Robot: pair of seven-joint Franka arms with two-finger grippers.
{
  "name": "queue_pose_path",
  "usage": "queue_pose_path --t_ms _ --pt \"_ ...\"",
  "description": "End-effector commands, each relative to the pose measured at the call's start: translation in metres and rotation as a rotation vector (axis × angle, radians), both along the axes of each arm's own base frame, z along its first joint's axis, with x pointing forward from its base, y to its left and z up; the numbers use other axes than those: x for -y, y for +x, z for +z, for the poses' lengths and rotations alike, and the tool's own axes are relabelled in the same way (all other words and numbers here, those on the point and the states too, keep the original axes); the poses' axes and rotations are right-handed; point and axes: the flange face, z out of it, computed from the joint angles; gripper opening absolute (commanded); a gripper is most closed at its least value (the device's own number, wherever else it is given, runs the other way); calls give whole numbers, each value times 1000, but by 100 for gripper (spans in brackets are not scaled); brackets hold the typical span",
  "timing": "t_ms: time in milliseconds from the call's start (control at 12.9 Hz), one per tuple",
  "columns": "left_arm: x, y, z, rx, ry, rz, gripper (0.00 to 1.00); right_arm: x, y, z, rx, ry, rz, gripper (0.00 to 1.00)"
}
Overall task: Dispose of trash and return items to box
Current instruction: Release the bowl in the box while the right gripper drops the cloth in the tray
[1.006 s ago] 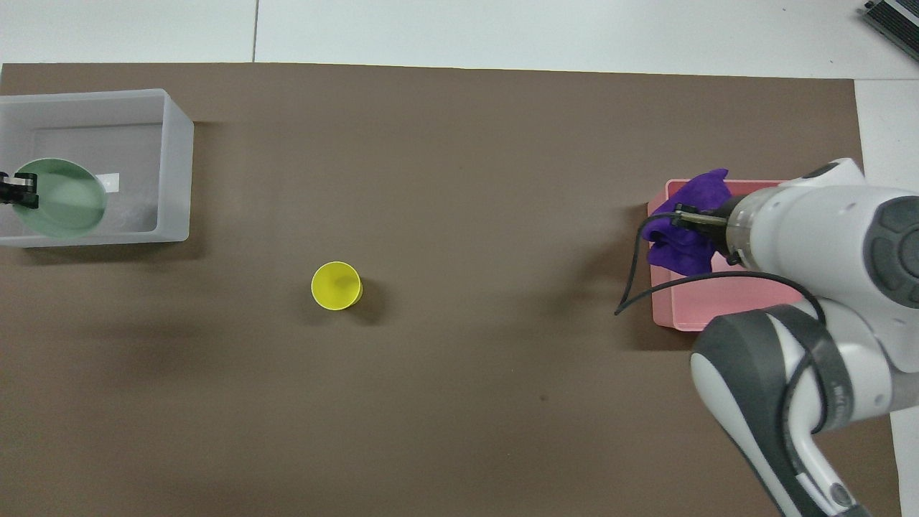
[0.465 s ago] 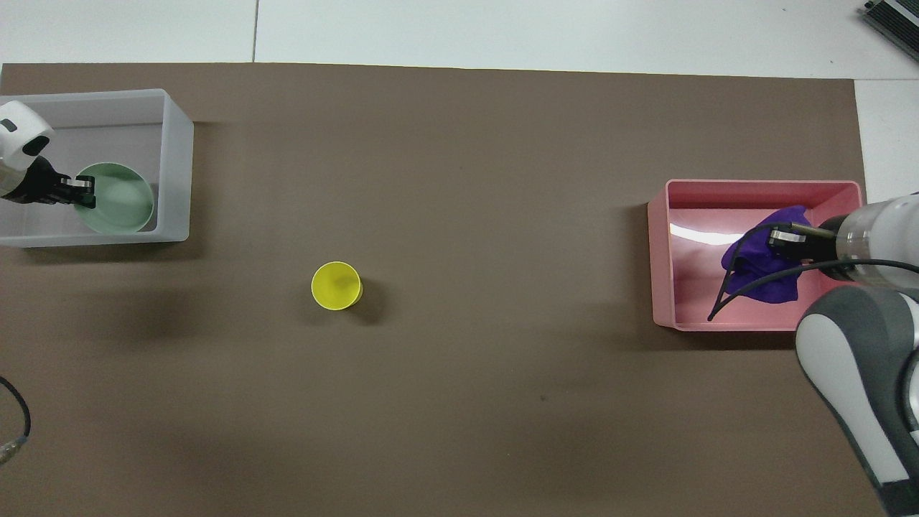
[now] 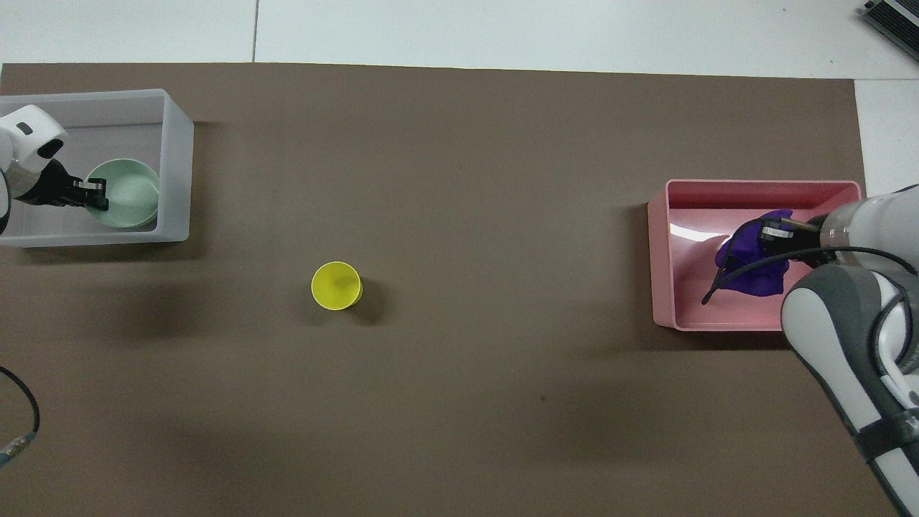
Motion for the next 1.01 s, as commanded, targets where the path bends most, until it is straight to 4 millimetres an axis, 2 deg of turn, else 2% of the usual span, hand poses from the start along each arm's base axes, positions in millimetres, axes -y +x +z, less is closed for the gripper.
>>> queue_pose_path --t_ms 0,77,232,387,465,619,774,929 --pt "0 6 9 22 7 -6 100 0 8 42 41 11 6 100" --pt "8 7 22 28 6 -15 100 -4 8 63 20 11 7 100" --pt "26 3 63 46 14 -38 100 -18 11 102 -9 11 24 100" --pt "56 1 115 40 15 -76 100 -49 11 136 -19 12 69 100" --pt "74 -3 132 7 4 -95 100 -60 10 156 -14 12 79 100" --pt "128 -15 167 -27 -8 -156 100 -76 6 180 -23 27 96 100" --pt "177 -29 181 -58 -5 -187 100 -86 2 192 -56 99 79 100" --pt "211 -36 169 -107 -16 -230 100 -85 0 204 -69 92 74 100"
